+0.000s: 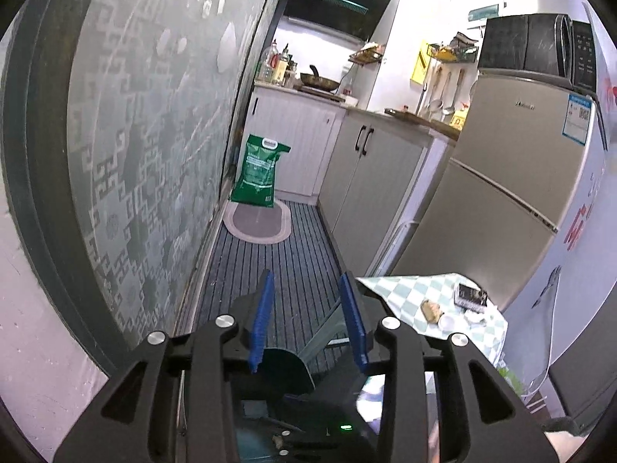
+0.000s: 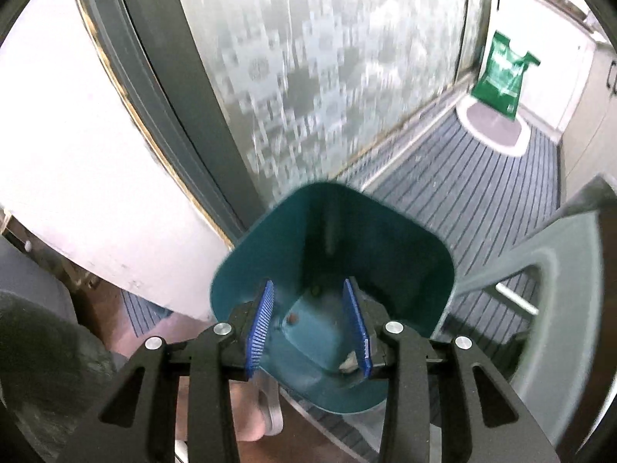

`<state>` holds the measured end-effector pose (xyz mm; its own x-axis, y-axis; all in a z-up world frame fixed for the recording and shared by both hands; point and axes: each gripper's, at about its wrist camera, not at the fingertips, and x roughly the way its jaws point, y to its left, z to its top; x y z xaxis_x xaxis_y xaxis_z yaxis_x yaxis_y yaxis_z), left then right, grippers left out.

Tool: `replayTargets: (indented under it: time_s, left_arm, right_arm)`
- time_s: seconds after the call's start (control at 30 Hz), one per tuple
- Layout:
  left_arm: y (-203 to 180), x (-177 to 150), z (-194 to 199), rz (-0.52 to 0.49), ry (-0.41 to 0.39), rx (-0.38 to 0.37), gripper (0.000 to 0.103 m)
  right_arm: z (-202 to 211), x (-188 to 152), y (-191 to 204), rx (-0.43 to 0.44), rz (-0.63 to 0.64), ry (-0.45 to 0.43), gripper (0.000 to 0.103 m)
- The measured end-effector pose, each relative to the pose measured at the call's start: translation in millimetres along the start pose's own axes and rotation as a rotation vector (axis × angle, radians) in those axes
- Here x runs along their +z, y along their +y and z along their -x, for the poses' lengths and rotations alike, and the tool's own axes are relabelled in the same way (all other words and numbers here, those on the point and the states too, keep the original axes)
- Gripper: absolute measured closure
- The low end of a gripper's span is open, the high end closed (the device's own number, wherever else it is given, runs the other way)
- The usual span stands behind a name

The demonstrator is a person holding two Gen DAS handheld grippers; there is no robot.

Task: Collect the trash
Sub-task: 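Raise both grippers from the bin back toward the table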

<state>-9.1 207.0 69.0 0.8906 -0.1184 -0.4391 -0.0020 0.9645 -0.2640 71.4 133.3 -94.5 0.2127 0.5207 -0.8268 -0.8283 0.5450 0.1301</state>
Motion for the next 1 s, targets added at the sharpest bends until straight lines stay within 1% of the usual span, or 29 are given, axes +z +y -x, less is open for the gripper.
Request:
replayTargets:
  time_s: [0.07, 0.23, 0.4, 0.53, 0.77, 1.0]
  left_arm:
    - [-2, 3, 3, 0.003, -0.016, -0.003, 0.063]
    - [-11, 8, 6, 0.01, -0.048, -0.017, 0.06]
    - [-24, 8, -4, 0.013, -0.031, -0.041, 0.059]
    - [-43, 6, -15, 0.0, -0.015, -0.065, 0.057]
    - [-81, -7, -46, -0.046, 0.046, -0.096, 0.056]
    - [-111, -20, -74, -0.081, 0.104, -0.116, 0.055]
  right_arm:
    - [15, 4, -3, -0.003, -0.004, -0.035, 0.065]
    - [61, 11, -19, -0.041, -0.013, -0.129, 0.065]
    - [107, 6, -50, -0.084, -0.056, -0.211, 0.065]
    - [141, -3, -77, -0.133, -0.087, -0.26, 0.061]
    - [179, -34, -127, -0.199, -0.162, -0.302, 0.061]
    - [190, -66, -166, -0.243, -0.232, -0.303, 0.061]
